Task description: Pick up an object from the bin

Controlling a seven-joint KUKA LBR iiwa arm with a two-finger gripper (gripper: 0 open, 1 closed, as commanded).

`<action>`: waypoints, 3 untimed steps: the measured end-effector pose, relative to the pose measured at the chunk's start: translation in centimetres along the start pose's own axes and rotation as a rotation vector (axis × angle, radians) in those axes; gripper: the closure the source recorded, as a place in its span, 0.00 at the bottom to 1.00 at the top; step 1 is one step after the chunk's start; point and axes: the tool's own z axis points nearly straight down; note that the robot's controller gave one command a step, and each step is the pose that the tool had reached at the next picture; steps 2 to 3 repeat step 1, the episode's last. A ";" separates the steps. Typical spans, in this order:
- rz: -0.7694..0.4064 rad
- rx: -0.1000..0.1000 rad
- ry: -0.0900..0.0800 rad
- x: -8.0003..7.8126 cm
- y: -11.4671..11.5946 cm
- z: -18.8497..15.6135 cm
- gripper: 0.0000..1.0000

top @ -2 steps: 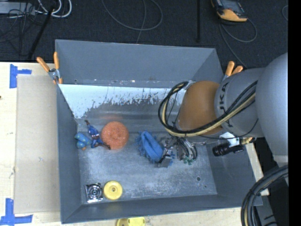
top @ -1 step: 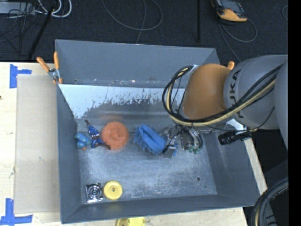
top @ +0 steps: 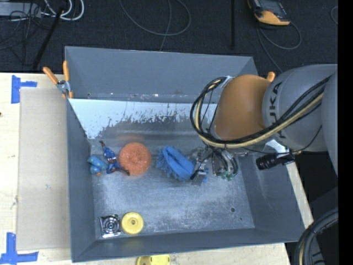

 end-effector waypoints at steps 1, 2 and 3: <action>-0.001 0.000 0.000 1.9 -0.4 -10.7 1.00; -0.001 0.000 0.000 1.9 -0.4 -10.7 1.00; -0.001 0.000 0.000 1.9 -0.4 -10.7 1.00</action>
Offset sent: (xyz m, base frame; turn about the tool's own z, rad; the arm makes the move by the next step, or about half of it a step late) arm 0.0000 0.0000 0.0000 0.0000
